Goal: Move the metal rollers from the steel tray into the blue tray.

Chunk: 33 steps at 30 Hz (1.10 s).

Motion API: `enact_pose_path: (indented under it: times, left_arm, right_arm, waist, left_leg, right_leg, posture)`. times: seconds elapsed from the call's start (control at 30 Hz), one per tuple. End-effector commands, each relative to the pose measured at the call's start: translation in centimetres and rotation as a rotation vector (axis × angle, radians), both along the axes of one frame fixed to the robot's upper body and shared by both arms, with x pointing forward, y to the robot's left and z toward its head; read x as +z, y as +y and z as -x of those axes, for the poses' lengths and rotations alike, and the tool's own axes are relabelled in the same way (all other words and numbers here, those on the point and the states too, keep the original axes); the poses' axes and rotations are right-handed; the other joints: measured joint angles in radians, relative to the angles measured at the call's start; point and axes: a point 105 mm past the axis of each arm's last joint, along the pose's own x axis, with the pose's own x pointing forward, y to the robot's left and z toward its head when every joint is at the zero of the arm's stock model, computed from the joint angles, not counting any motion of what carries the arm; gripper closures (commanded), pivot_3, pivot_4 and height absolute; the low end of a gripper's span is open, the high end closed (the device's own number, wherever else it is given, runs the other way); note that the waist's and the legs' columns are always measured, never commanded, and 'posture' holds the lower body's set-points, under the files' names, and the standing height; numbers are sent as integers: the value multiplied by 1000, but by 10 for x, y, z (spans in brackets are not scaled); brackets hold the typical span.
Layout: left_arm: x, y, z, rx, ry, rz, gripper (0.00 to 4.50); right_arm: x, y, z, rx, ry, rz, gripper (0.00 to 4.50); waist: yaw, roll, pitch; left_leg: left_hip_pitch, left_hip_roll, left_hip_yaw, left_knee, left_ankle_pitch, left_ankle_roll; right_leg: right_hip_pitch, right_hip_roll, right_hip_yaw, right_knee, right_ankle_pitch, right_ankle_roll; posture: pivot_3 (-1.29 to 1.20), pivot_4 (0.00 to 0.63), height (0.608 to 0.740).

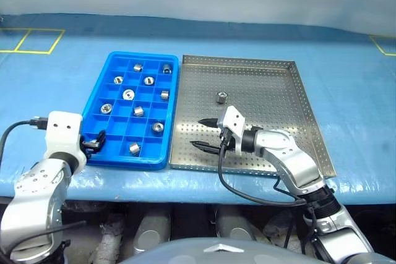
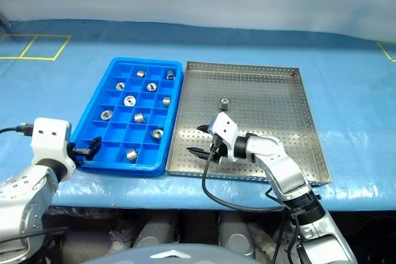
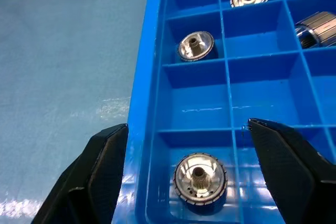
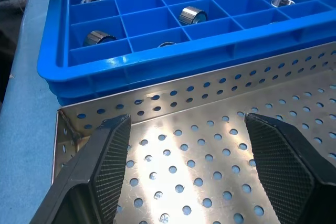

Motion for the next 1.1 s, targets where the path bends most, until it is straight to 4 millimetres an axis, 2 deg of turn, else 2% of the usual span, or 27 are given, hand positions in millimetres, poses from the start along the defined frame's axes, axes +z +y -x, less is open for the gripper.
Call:
enact_pose_path:
  times: [0.03,0.1,0.3,0.33,0.5,0.8,0.83,0.93,1.1]
  left_arm:
    - [19,-29,-23,-143,-108,38,480]
    - [23,-44,-37,-200,-130,60,480]
    - [30,-115,-86,-466,-168,112,480]
    - [26,-128,-96,-516,-148,113,480]
    - [9,-168,-124,-658,-66,122,480]
    - [-24,-195,-151,-734,51,29,480]
    - [-25,-196,-152,-732,53,32,480]
    - [-31,-196,-158,-698,66,15,25]
    - [-41,-195,-165,-654,79,-4,25]
  right_arm:
    - [24,0,1,-1,-83,-69,852]
    - [25,-1,2,-9,-90,-76,852]
    - [31,-14,0,-109,-142,-87,852]
    - [31,-17,1,-129,-143,-80,852]
    - [28,-29,5,-203,-145,-60,852]
    - [24,-37,12,-271,-142,-53,852]
    - [24,-36,13,-274,-142,-52,852]
    - [25,-36,13,-277,-143,-53,852]
    - [25,-36,12,-279,-142,-52,852]
  waist:
    - [0,0,0]
    - [-2,0,0]
    - [-17,0,0]
    - [-21,0,0]
    - [-63,1,0]
    - [-162,1,0]
    - [-173,1,0]
    - [-202,1,0]
    - [-234,1,0]
  left_leg:
    - [0,0,-1,0,0,0]
    - [0,0,-2,0,1,-1]
    - [0,-1,-2,0,1,-1]
    - [0,-1,-2,0,1,-1]
    - [-1,-1,0,0,1,-1]
    - [-3,-1,2,0,0,0]
    - [-3,-1,2,0,0,0]
    - [-3,-1,2,0,0,1]
    - [-3,-1,2,0,0,1]
  right_leg:
    - [1,0,-1,0,0,0]
    - [1,0,-2,0,0,0]
    - [2,0,-4,-1,0,0]
    - [2,-1,-4,-1,0,0]
    - [0,-1,-3,-1,0,0]
    - [-2,1,0,0,0,1]
    - [-2,1,0,0,1,1]
    - [-2,1,2,0,1,2]
    - [-2,1,4,0,1,3]
  posture:
    - [-23,150,740]
    - [-46,150,740]
    - [-156,150,740]
    - [-167,150,740]
    - [-249,150,740]
    - [-331,150,740]
    - [-334,150,740]
    - [-336,150,740]
    - [-330,150,740]
